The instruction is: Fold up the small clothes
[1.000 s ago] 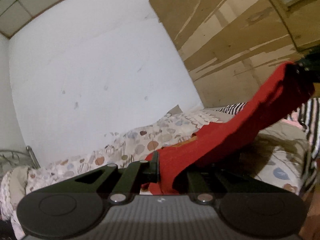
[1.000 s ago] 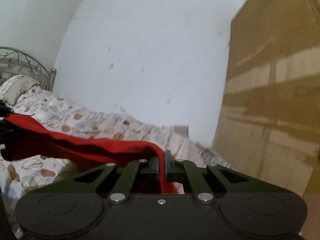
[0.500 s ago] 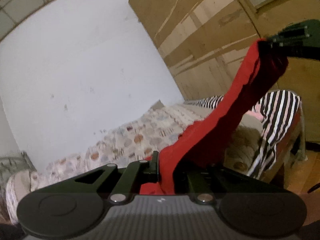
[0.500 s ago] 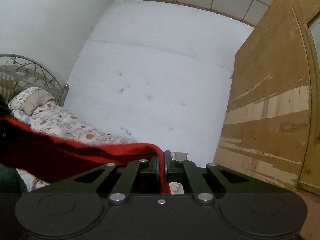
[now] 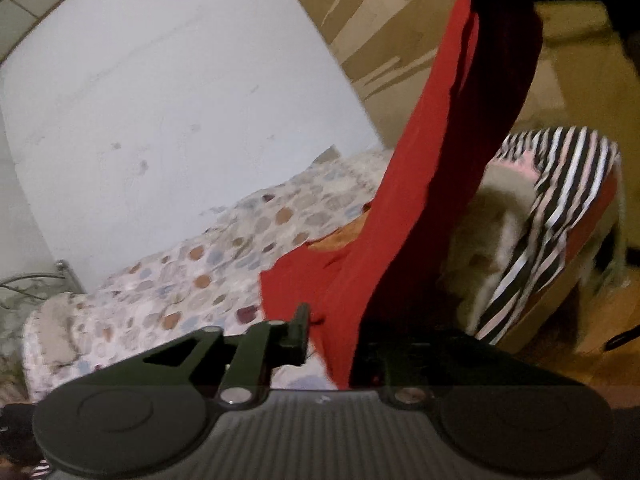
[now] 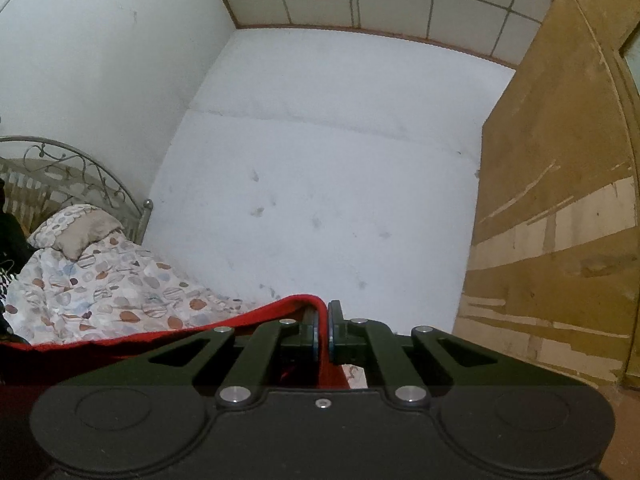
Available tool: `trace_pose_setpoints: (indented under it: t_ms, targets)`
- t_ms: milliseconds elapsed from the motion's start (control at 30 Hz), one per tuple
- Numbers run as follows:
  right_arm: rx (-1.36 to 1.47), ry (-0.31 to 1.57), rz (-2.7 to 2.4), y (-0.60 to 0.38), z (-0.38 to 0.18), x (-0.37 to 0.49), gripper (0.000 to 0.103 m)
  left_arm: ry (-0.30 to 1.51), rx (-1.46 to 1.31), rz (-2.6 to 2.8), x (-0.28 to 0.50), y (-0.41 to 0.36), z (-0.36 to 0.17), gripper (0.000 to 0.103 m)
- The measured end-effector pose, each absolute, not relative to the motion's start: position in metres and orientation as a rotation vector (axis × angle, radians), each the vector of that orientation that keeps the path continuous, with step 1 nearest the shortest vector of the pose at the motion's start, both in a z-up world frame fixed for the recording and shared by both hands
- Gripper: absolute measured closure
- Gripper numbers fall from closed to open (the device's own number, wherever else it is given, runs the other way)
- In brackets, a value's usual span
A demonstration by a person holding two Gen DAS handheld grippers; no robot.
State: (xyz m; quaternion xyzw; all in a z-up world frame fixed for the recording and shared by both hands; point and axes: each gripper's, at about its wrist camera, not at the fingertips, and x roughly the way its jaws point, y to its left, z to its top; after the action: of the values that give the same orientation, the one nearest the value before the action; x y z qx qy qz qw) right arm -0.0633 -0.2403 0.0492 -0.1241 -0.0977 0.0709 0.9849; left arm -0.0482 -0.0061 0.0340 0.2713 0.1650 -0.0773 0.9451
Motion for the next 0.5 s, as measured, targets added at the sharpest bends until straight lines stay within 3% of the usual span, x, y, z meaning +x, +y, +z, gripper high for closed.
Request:
trace_pose_setpoints:
  t_ms: [100,167,233,267,500]
  targets:
    - [-0.244,-0.193,0.145,-0.241,0.049,-0.060,0.101,0.391,0.519,-0.144,-0.042,0.003,0.031,0.072]
    - [-0.238,-0.201,0.135,-0.242,0.050,-0.059,0.103,0.415,0.490,-0.146,-0.040,0.009,0.032,0.073]
    - [-0.222,-0.197,0.137,-0.244,0.052,-0.056,0.103,0.413,0.445,-0.163,-0.041,0.016,0.038,0.092]
    - [-0.219,-0.193,0.139,-0.245,0.052,-0.055,0.103,0.403,0.423,-0.170,-0.042,0.018,0.042,0.095]
    - [-0.208,-0.193,0.095,-0.255,0.049,-0.048,0.103,0.286,0.489,-0.179,-0.033,0.018,0.077,0.096]
